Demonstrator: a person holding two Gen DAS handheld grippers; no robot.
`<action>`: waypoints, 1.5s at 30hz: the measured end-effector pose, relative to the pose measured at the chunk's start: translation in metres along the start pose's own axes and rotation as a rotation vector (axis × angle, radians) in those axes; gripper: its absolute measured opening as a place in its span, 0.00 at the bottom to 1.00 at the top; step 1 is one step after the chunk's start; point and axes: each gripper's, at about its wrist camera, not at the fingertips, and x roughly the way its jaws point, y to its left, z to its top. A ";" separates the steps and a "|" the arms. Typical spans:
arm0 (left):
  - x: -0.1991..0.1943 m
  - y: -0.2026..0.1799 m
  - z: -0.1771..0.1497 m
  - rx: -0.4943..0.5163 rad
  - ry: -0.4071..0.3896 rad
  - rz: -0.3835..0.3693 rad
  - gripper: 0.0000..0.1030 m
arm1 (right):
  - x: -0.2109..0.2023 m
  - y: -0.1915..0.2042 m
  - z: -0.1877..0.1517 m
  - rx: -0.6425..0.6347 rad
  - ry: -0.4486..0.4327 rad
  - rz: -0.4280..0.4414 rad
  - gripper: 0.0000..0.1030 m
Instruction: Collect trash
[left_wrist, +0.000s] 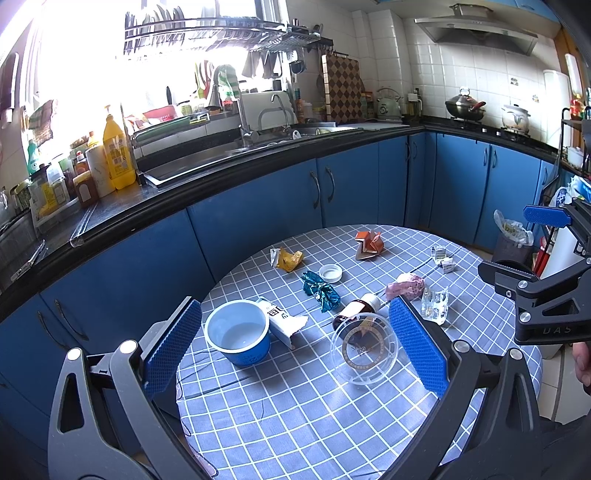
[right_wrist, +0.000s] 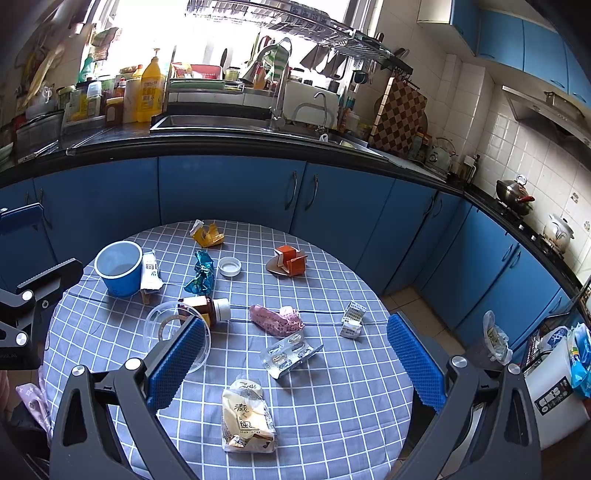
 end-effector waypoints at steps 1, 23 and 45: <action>0.000 0.000 0.000 0.000 0.000 0.000 0.97 | 0.000 0.000 0.000 0.000 0.000 0.000 0.94; 0.000 0.000 0.000 -0.002 0.000 -0.002 0.97 | 0.000 0.001 0.000 -0.009 0.000 -0.008 0.94; 0.007 -0.010 -0.011 -0.024 0.024 -0.014 0.97 | 0.009 0.006 -0.008 -0.032 0.019 -0.019 0.94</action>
